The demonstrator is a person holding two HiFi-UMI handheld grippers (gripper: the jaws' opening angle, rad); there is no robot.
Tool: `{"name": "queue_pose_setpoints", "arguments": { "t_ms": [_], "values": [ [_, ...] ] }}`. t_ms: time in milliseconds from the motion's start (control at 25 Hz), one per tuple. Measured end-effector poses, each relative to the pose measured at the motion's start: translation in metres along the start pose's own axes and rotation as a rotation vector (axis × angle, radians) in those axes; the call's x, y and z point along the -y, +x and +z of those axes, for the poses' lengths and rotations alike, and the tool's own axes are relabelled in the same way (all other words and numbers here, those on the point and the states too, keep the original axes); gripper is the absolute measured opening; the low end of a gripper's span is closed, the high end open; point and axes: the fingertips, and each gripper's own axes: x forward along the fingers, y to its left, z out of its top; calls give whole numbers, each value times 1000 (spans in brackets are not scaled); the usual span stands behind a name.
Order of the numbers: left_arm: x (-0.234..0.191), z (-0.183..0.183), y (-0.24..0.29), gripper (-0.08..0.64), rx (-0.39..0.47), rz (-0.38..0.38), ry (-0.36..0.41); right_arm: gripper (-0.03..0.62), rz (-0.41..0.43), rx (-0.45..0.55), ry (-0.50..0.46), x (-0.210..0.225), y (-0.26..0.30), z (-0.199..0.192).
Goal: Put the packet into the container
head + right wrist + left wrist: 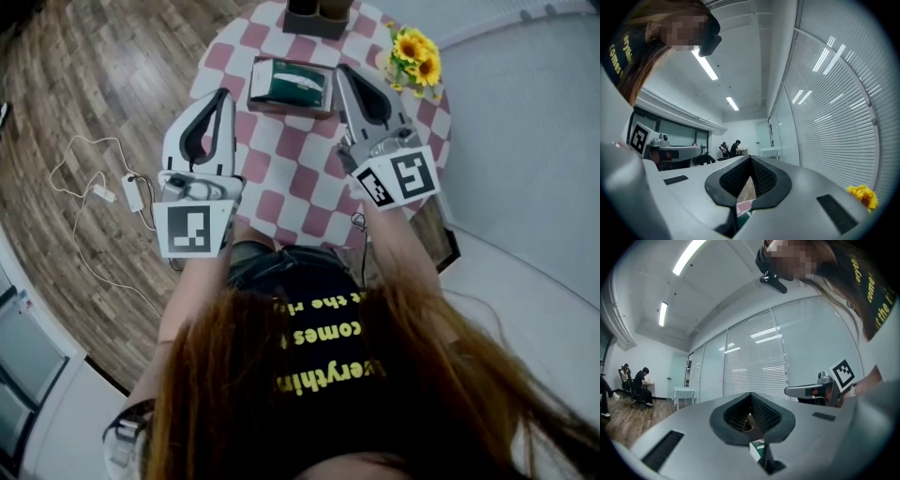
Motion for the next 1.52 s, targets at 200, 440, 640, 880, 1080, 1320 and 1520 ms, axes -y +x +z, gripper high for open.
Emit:
{"name": "queue_pose_setpoints", "arguments": {
  "t_ms": [200,440,640,880,1080,1320,1520],
  "values": [
    [5,2,-4,2,3,-13,-9,23,-9,11,6,-13,-16,11],
    [7,5,-10,2,8,-18,-7,23,-6,13,11,-24,-34,15],
    [10,6,-9,2,8,-28,3,23,-23,16,15,-24,-41,16],
    [13,15,-6,2,39,-35,-3,23,-28,14,6,-26,-45,17],
    [16,15,-5,2,37,-40,-1,23,-30,26,28,-26,-46,18],
    [18,20,-3,2,44,-46,3,23,-35,42,32,-26,-45,24],
    [22,23,-2,2,54,-49,-3,23,-37,52,32,-26,-47,29]
  ]
}}
